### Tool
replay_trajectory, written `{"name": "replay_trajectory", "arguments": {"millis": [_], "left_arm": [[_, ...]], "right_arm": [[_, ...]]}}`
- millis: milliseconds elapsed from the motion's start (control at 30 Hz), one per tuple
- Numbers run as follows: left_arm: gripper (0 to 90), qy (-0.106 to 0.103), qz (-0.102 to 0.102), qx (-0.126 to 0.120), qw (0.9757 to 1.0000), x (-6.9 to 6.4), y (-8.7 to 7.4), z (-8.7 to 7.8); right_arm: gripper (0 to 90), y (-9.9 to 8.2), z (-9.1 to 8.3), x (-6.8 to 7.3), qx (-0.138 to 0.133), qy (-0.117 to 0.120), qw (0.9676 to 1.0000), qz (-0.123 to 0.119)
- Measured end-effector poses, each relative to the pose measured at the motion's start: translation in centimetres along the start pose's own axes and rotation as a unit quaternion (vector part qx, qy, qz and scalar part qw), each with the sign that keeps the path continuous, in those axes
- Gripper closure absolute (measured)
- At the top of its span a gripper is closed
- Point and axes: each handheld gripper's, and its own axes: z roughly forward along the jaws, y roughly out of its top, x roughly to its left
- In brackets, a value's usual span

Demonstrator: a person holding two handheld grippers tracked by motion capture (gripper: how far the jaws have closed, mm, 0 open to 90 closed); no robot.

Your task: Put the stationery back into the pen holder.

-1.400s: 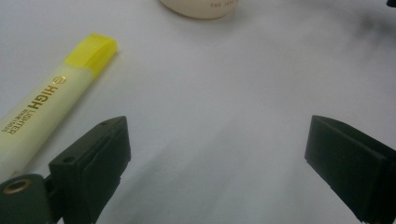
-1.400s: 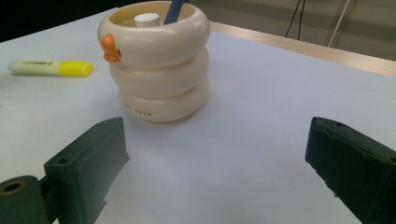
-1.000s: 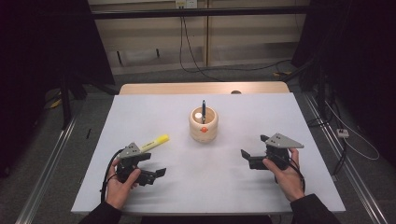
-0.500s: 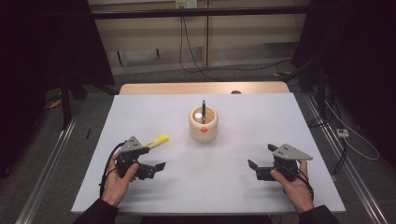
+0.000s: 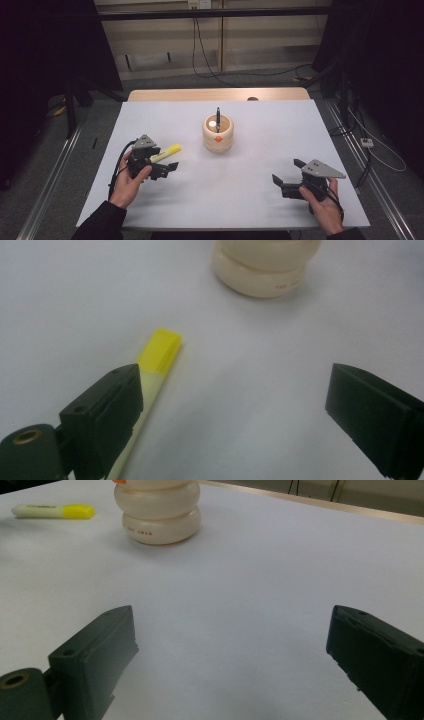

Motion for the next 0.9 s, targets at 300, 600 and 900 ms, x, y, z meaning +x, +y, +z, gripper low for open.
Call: {"name": "replay_trajectory", "arguments": {"millis": [300, 600, 900], "left_arm": [[8.3, -0.004, 0.017, 0.002, 0.9998, 1.0, 1.2, 0.6], [8.3, -0.008, 0.013, 0.002, 0.9999, 1.8, 2.4, 1.0], [8.3, -0.013, 0.008, 0.004, 0.9999, 2.7, 3.6, 1.1]], "right_arm": [[6.1, 0.0, 0.4, 0.0, 0.0, 0.007, 1.0, -0.001], [5.8, -0.2, 0.6, 0.0, 0.005, 0.012, 0.9999, -0.002], [5.8, -0.3, 0.8, 0.2, 0.008, 0.013, 0.9999, -0.004]]}}
